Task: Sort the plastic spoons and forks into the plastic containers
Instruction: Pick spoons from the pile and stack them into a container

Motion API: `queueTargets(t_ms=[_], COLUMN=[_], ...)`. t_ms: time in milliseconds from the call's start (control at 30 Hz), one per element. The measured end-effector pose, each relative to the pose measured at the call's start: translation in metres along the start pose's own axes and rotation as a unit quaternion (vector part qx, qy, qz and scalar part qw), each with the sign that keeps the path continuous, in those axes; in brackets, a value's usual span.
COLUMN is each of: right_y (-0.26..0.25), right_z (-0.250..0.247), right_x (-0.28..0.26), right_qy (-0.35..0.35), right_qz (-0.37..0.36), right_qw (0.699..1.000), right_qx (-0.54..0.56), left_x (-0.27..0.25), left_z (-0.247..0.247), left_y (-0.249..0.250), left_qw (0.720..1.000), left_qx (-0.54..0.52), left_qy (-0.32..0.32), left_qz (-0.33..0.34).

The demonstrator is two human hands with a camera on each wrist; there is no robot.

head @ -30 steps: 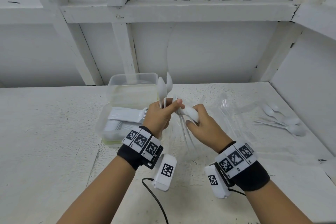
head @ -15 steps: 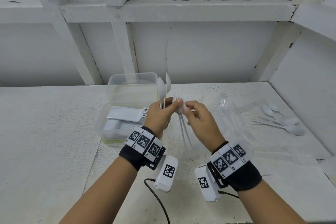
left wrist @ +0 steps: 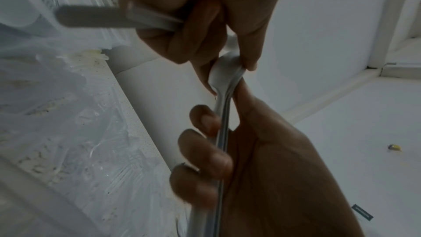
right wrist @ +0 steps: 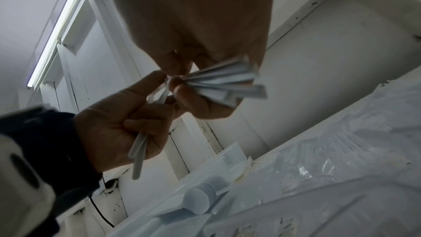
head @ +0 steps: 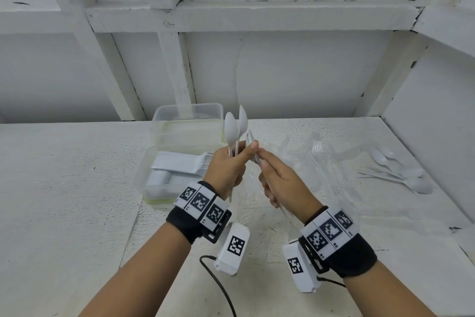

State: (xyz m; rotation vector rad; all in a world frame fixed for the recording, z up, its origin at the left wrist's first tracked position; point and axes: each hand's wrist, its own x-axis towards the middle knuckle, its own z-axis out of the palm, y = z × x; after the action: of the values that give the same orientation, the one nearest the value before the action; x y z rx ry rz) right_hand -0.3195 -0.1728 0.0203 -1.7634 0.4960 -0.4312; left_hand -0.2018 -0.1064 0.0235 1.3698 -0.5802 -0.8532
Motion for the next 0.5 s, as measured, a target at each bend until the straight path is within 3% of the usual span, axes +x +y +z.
queueTargets(t_ms=[167, 267, 367, 500], right_y=[0.005, 0.007, 0.006, 0.003], right_z=[-0.002, -0.008, -0.014, -0.011], right_x=[0.006, 0.01, 0.012, 0.01], right_qy=[0.068, 0.105, 0.114, 0.125], right_qz=[0.054, 0.048, 0.032, 0.007], right_qw=[0.996, 0.993, 0.991, 0.991], right_qx=[0.015, -0.03, -0.057, -0.056], left_x=[-0.001, 0.001, 0.001, -0.002], left_z=[0.002, 0.0, -0.002, -0.001], left_y=[0.003, 0.004, 0.002, -0.006], left_qw=[0.999, 0.994, 0.994, 0.993], left_qx=[0.05, 0.103, 0.079, 0.109], left_qy=[-0.001, 0.026, 0.053, 0.049], left_qz=[0.006, -0.01, -0.049, -0.012])
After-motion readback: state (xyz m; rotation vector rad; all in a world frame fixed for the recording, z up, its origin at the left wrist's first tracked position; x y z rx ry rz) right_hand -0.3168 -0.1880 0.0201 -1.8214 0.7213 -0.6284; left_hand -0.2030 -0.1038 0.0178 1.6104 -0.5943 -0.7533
